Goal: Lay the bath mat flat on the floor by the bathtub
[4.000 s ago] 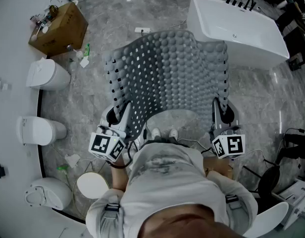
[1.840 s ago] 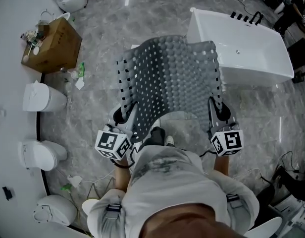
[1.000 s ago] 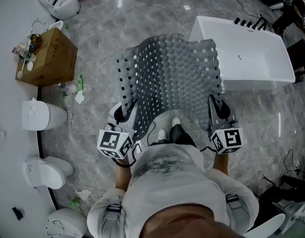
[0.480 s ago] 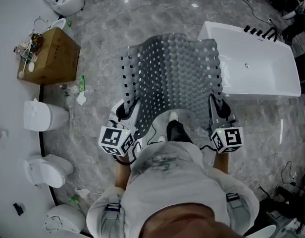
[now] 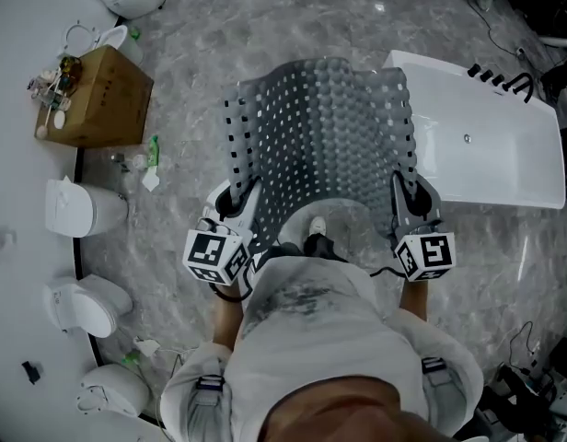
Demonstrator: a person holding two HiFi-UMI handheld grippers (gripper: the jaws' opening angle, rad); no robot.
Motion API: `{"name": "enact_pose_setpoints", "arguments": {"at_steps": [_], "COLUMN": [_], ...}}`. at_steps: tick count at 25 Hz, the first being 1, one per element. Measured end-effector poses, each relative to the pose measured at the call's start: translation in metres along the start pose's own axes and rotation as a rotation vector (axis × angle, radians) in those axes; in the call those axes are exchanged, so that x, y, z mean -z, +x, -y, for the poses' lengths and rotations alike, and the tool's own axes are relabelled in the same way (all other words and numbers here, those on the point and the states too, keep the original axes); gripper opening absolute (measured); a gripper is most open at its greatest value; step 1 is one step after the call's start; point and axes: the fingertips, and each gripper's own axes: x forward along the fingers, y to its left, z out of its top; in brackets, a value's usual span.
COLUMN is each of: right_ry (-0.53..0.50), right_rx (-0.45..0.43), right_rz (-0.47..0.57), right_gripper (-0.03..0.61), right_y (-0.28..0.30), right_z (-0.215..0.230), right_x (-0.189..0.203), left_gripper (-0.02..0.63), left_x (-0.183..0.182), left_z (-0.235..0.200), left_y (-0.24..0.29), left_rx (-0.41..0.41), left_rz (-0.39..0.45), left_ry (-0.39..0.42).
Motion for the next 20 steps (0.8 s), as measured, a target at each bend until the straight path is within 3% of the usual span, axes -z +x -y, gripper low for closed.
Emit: {"name": "enact_pose_setpoints", "arguments": {"at_steps": [10,20], "right_ry": [0.036,0.097], "right_rx": [0.014,0.078], "right_rz": [-0.022,-0.082], "right_gripper": [0.060,0.060], "right_y": [0.032,0.134], "right_z": [0.025,0.052], "right_x": [0.008,0.013], "left_gripper": [0.103,0.103], "left_x": [-0.002,-0.015], "left_z": [-0.013,-0.091], "left_y": [0.044,0.137], "left_rx": [0.010,0.052], "left_rz": [-0.036,-0.098], "left_ry": [-0.002,-0.026]}}
